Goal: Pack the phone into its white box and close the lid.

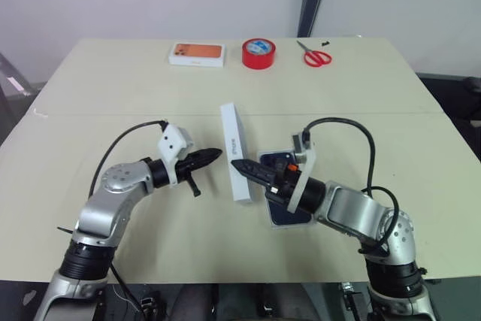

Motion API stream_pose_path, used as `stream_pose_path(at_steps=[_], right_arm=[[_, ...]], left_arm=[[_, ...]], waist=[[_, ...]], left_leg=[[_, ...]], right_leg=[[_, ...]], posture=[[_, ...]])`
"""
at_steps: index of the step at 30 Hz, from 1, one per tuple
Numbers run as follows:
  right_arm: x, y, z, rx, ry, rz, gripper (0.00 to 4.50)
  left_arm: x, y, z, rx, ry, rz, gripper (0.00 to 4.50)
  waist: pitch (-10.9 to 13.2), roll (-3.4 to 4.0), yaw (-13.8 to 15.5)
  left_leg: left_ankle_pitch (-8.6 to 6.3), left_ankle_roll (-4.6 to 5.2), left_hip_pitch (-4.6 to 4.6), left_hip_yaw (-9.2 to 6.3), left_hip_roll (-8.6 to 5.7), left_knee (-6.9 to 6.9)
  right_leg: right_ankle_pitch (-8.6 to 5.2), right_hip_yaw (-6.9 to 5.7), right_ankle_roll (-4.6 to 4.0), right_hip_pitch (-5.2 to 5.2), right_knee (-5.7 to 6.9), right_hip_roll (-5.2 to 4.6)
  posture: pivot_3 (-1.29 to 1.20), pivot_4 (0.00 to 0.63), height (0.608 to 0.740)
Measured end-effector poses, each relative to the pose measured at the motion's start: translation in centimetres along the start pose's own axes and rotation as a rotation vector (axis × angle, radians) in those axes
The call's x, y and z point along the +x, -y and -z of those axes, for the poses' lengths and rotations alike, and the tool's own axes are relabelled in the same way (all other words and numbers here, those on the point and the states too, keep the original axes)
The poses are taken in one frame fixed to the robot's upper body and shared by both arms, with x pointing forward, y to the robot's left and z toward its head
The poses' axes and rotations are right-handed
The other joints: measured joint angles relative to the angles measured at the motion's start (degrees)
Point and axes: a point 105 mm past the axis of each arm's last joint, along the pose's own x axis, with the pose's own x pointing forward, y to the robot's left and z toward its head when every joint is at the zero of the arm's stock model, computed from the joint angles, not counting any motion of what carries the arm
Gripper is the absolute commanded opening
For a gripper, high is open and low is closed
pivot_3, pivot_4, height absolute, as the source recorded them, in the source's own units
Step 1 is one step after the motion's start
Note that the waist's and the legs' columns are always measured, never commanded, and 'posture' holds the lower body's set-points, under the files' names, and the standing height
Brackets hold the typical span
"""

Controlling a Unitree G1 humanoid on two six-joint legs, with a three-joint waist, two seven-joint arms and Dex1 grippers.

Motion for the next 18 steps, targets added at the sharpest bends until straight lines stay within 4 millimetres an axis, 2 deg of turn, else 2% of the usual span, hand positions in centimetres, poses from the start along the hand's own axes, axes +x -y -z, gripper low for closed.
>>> stream_pose_path(at_steps=[5, 8, 11, 13, 17, 18], right_arm=[[-0.6, 2.4, 1.4, 0.066, -0.033, 0.094, 0.06], [-1.2, 3.0, 0.9, 0.044, -0.044, 0.118, 0.99], [-1.8, 3.7, -0.2, -0.004, -0.075, 0.142, 2.51], [-2.3, 3.4, -1.4, -0.081, -0.107, 0.135, 3.53], [-4.9, 0.5, -5.9, -0.411, -0.187, 0.183, 3.53], [-5.3, 0.2, -6.5, -0.454, -0.188, 0.199, 3.53]], left_arm=[[0.0, 0.1, 0.1, -0.006, 0.001, 0.007, 0.00], [0.9, 1.1, 0.5, -0.012, -0.007, 0.041, 0.00], [2.2, 2.8, 1.6, -0.003, -0.051, 0.100, 0.00], [2.9, 3.6, 1.8, -0.004, -0.054, 0.122, 0.00], [5.0, 5.1, 0.5, -0.017, -0.001, 0.177, 0.00], [5.4, 5.4, 0.3, -0.017, 0.007, 0.188, 0.00]], waist=[[0.0, 0.00, 0.1], [0.0, 0.04, 0.1], [0.0, 0.03, 0.0], [0.0, 0.10, -0.1], [0.1, 0.18, 0.5], [0.1, 0.17, 0.6]], left_leg=[[0.00, 0.00, -0.02, 0.02, -0.01, 0.00], [0.00, 0.00, 0.02, 0.01, 0.00, -0.01], [0.00, 0.00, 0.01, 0.03, -0.01, 0.00], [0.00, 0.00, 0.01, 0.04, -0.01, 0.00], [-0.02, 0.05, -0.02, -0.01, -0.01, -0.01], [-0.03, 0.07, -0.02, -0.02, 0.00, -0.04]], right_leg=[[0.00, 0.01, 0.00, -0.01, -0.01, -0.02], [0.00, 0.00, 0.00, 0.01, 0.00, 0.01], [0.00, 0.01, 0.00, 0.02, -0.01, 0.00], [0.00, 0.02, 0.00, 0.01, 0.00, 0.01], [0.00, -0.04, 0.00, 0.05, -0.13, 0.06], [0.00, -0.05, 0.00, 0.05, -0.17, 0.08]], posture=[[0.00, 0.150, 0.740], [0.00, 0.150, 0.740], [0.00, 0.150, 0.740], [0.00, 0.150, 0.740], [0.00, 0.150, 0.740], [0.00, 0.150, 0.740]])
